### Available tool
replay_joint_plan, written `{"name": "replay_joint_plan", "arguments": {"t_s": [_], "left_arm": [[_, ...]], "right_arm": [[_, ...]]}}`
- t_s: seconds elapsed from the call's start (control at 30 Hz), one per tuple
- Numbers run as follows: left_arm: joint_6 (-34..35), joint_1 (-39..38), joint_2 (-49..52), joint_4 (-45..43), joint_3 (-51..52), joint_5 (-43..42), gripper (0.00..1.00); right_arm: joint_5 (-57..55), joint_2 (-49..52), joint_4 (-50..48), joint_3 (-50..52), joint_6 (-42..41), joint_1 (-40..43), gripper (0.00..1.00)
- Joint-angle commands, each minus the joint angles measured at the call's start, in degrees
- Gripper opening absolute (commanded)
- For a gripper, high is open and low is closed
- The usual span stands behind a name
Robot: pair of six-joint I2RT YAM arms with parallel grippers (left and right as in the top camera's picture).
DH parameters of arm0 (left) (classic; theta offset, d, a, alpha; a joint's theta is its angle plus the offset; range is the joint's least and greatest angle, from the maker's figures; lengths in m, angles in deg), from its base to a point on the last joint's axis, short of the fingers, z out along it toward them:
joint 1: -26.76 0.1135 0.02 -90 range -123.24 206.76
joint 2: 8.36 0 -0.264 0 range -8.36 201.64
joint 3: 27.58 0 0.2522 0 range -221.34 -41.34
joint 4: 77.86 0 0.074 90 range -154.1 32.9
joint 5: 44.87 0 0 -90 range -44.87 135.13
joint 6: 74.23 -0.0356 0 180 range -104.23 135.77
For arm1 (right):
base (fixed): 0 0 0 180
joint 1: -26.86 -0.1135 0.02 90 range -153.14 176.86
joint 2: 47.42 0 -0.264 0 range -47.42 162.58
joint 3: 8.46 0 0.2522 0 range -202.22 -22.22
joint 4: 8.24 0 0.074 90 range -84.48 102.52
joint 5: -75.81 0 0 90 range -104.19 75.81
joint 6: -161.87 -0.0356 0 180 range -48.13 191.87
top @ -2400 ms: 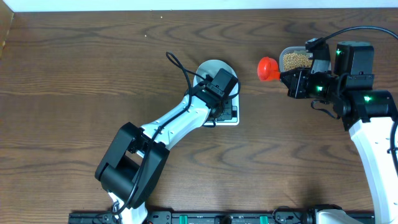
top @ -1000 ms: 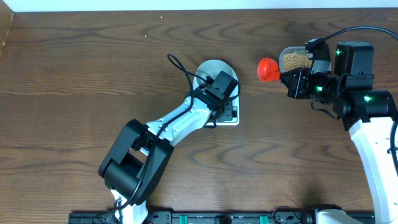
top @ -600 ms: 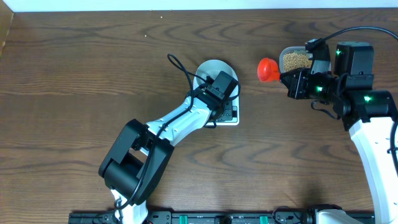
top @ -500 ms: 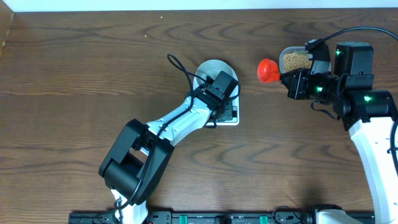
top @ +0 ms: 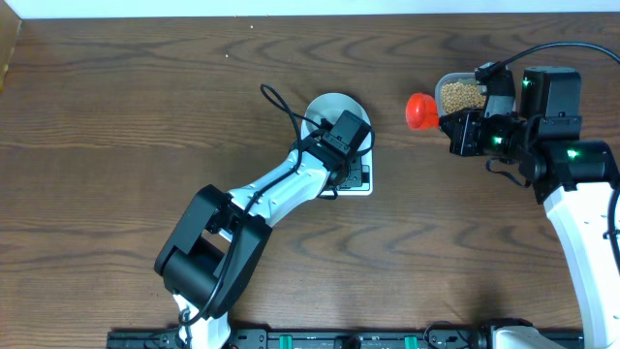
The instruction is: Scoop item into bowl and weigh 50g on scale
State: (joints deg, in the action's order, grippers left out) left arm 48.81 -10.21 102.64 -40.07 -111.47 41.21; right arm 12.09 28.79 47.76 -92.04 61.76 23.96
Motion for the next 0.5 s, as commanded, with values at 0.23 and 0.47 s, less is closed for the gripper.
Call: {"name": "replay_joint_plan", "arguments": {"t_s": [0.23,0.47], "left_arm": [[2.21,0.00,5.90,2.89,1.57,0.13,0.07],[4.33,1.09,6.73,4.17,1.57,0.09,0.07]], "right_arm": [[-0.44,-0.79,-0.11,-0.98,1.01,0.24,0.01],[-0.42,-0.79,0.26,-0.98,0.98,0.24,0.01]]}}
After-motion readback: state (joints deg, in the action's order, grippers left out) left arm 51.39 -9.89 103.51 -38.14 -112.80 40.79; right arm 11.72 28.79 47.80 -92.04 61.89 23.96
